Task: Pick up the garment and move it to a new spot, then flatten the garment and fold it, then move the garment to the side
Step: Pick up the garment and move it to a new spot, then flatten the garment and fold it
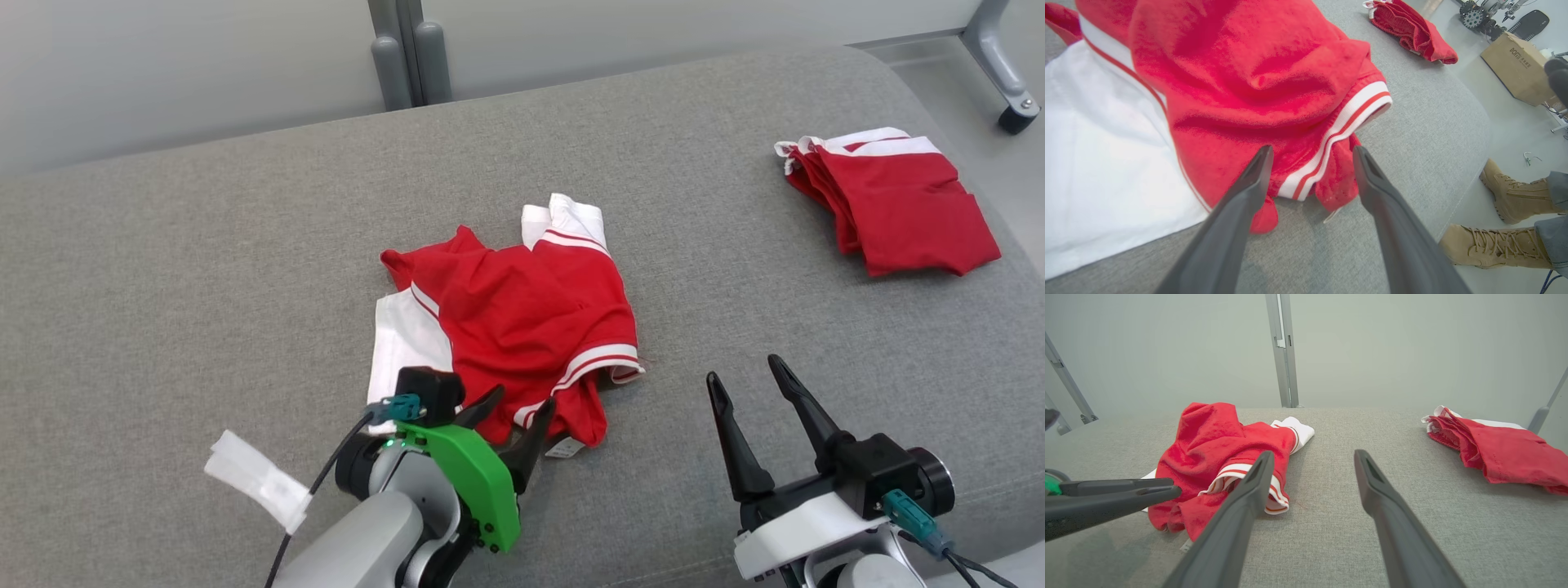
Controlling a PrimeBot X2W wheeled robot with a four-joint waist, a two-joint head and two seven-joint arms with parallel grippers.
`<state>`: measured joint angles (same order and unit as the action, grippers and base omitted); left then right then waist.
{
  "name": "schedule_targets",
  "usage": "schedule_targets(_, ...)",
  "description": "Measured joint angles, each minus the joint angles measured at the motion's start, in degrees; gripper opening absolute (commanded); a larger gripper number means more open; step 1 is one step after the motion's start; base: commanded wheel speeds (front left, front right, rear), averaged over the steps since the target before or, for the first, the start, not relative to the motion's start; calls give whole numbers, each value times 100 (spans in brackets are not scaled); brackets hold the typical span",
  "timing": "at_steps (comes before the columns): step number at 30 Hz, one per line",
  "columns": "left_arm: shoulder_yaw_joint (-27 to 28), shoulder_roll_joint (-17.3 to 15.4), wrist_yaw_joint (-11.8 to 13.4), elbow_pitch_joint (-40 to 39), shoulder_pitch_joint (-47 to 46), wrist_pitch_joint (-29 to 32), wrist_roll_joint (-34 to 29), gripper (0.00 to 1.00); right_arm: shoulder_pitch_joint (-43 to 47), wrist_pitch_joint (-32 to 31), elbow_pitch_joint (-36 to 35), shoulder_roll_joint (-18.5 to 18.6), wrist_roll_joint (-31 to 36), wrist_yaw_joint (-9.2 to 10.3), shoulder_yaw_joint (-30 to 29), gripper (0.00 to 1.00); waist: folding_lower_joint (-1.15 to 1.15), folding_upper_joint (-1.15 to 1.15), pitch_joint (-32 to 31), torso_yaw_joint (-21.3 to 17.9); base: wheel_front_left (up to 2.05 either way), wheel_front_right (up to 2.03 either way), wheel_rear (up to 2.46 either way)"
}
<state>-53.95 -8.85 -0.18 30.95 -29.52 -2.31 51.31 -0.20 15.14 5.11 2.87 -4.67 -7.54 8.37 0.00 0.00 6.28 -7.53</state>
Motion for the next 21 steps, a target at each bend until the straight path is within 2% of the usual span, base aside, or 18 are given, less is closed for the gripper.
schedule_targets(3,243,-278,282,-460,326,29,249,100,18,0,-33,-1,1,0,-5,100,0,0,-59,41,0,0,0)
schedule_targets(7,554,-738,637,-544,354,75,321,100,104,0,-38,1,25,1,-64,100,0,0,-7,84,0,0,0)
schedule_targets(10,636,-782,762,-352,322,198,374,100,104,0,-21,-1,32,0,-43,100,0,0,53,100,0,0,0)
schedule_targets(17,517,-712,756,572,38,455,332,100,7,0,21,-1,31,0,48,100,0,0,130,27,0,0,0)
schedule_targets(21,552,-611,667,965,-42,427,378,100,2,0,41,-1,31,0,44,100,0,0,109,-10,0,0,0)
